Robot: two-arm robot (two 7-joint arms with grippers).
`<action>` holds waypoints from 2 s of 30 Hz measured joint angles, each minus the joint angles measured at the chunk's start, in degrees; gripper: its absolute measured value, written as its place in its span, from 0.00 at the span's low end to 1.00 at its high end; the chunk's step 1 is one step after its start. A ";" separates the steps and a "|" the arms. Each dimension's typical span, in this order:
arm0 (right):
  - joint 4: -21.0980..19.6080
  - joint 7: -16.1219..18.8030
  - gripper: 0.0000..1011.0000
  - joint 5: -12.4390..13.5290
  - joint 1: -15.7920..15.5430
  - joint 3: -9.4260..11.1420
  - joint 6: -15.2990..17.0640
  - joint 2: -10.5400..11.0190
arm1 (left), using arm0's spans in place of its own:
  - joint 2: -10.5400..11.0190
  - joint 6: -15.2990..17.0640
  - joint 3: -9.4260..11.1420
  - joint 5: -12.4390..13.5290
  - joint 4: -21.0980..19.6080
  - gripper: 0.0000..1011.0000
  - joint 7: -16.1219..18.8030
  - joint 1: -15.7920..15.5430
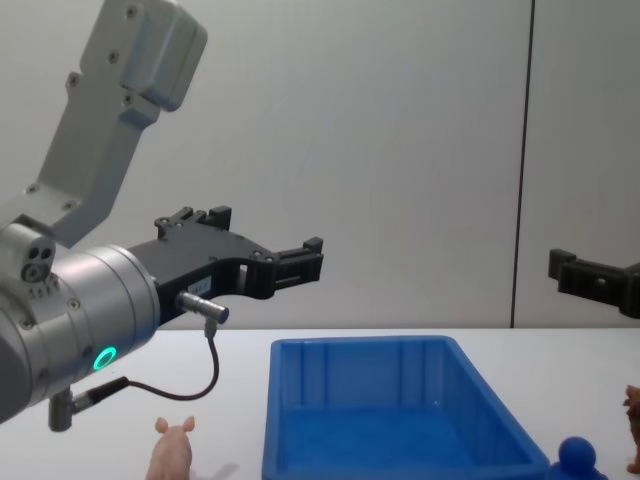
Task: Pick up the two dolls from the table and place them into the box.
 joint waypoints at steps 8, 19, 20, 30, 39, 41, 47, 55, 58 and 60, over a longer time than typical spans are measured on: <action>0.00 0.00 0.99 0.00 0.00 0.00 0.00 0.00 | 0.00 0.00 0.00 0.00 0.00 0.99 0.00 0.00; -0.12 -0.48 0.99 -0.04 -0.17 -0.02 0.53 -0.17 | 0.00 0.00 0.00 0.00 0.00 0.99 0.00 0.00; -0.21 -0.81 0.99 -0.06 -0.28 -0.04 0.84 -0.24 | 0.00 0.00 0.00 0.00 0.00 0.99 0.00 0.00; -0.81 -4.10 0.99 -0.55 -1.28 -0.09 3.87 -0.54 | 0.00 0.00 0.00 0.00 0.00 0.99 0.00 0.00; -0.63 -6.82 0.99 -1.18 -2.22 0.47 6.77 -0.17 | 0.00 0.00 0.00 0.00 0.00 0.99 0.00 0.00; -0.37 -7.11 0.99 -1.25 -2.32 0.60 7.14 -0.08 | 0.00 0.00 0.00 0.00 0.00 0.99 0.00 0.00; 1.11 -7.72 0.99 -1.59 -2.40 1.10 8.22 0.18 | 0.00 0.00 0.00 0.00 0.00 0.99 0.00 0.00; 4.34 -7.68 0.99 -1.93 -1.74 1.62 9.04 0.20 | 0.00 0.00 0.00 0.00 0.00 0.99 0.00 0.00; 6.00 -7.30 0.99 -2.07 -1.28 1.77 9.24 0.08 | 0.00 0.00 0.00 0.00 0.00 0.99 0.00 0.00; 6.83 -7.09 0.99 -2.11 -1.04 1.84 9.31 0.00 | 0.00 0.00 0.00 0.00 0.00 0.99 0.00 0.00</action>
